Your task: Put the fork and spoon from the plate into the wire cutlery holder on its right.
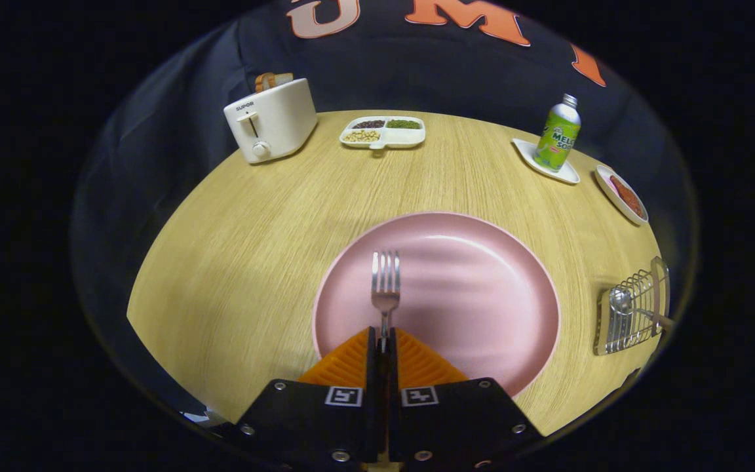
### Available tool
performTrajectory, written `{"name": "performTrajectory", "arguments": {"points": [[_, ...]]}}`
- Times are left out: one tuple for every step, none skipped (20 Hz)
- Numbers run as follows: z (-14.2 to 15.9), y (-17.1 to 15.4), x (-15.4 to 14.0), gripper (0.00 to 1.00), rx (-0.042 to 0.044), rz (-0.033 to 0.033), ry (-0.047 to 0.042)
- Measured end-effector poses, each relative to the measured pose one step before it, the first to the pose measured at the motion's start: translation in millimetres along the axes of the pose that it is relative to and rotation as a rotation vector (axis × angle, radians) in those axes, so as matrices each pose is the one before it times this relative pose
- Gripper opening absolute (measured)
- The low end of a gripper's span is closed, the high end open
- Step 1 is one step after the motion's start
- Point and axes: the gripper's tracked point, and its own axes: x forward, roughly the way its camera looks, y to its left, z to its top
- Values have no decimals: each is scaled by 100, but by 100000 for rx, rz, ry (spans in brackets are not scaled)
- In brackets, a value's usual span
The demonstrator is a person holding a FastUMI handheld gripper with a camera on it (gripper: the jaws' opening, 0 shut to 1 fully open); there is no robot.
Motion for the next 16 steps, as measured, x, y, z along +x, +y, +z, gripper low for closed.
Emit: {"name": "performTrajectory", "arguments": {"points": [[110,42,-100,4,628,481,-27],[92,5,-331,4,632,555,-85],[215,-61,-259,4,291,554,-11],[60,-185,-402,4,200,337,131],[169,-197,-359,4,552,423,158],[186,-215,-484,4,807,592,-186],[49,-211,-404,4,243,653,527],[96,-157,-352,4,725,463,27],[89,-237,-434,4,413,524,175],[145,-279,-387,4,384,129,-453],[38,-422,-503,4,-201,-175,198],[103,-502,-416,4,-317,-298,-141],[-22,-453,-431,4,-289,46,718],[-81,-451,-519,4,466,190,512],[230,-418,-534,4,814,458,-357],[113,-475,-479,4,525,125,-49]]}}
